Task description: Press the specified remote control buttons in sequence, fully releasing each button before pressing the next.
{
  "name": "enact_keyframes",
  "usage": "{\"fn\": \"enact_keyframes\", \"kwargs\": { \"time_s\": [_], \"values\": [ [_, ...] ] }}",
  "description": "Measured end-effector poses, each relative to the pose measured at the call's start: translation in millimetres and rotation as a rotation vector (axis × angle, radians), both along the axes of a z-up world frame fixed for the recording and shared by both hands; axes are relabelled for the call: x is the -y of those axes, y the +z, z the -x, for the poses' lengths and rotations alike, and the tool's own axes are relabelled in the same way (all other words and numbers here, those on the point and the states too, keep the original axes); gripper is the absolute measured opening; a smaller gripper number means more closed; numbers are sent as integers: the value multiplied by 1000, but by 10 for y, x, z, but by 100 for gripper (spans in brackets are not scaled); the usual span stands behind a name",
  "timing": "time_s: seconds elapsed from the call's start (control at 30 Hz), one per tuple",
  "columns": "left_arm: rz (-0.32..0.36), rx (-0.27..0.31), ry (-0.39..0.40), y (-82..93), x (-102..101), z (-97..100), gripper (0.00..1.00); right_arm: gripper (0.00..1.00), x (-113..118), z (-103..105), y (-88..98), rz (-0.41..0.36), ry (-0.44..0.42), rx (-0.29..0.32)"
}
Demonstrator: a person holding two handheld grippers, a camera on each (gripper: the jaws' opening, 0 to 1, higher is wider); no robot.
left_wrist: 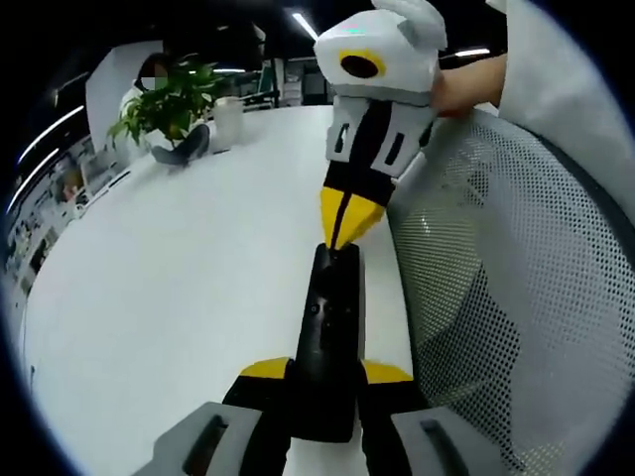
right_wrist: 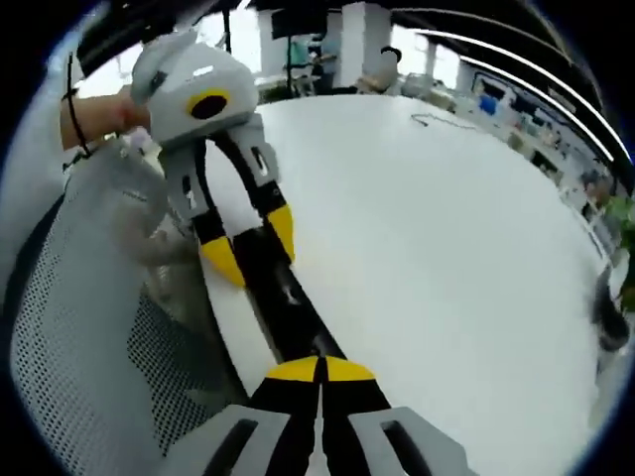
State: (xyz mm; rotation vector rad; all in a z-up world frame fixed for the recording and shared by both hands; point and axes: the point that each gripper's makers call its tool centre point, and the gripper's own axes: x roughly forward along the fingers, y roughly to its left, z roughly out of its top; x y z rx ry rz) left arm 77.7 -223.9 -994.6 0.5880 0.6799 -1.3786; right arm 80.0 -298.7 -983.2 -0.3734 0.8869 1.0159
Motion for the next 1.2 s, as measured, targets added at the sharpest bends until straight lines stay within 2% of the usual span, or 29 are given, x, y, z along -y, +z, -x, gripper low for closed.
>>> {"fn": "enact_keyframes", "kwargs": {
  "time_s": [0.03,0.1,0.17,0.33,0.57,0.7,0.9,1.07,1.2],
  "values": [
    [4,1,2,-1,-2,7,25,0,-8,48,-6,1,20,-36],
    [15,4,10,2,-1,3,25,0,-36,7,10,-4,18,-21],
    [32,5,16,6,0,9,25,0,-85,49,16,4,65,-20],
    [73,11,22,8,-6,5,25,0,-123,37,-1,88,155,30],
    [111,15,18,22,-6,5,25,0,-139,32,-9,177,261,55],
    [123,17,19,26,-4,6,25,0,-150,19,-17,218,282,23],
    [111,19,12,29,2,7,25,0,-152,13,-39,311,321,-59],
    [120,21,16,28,3,7,25,0,-124,8,-45,291,287,-112],
    [121,20,16,27,5,7,25,0,-128,16,-27,170,214,-110]
  ]
}}
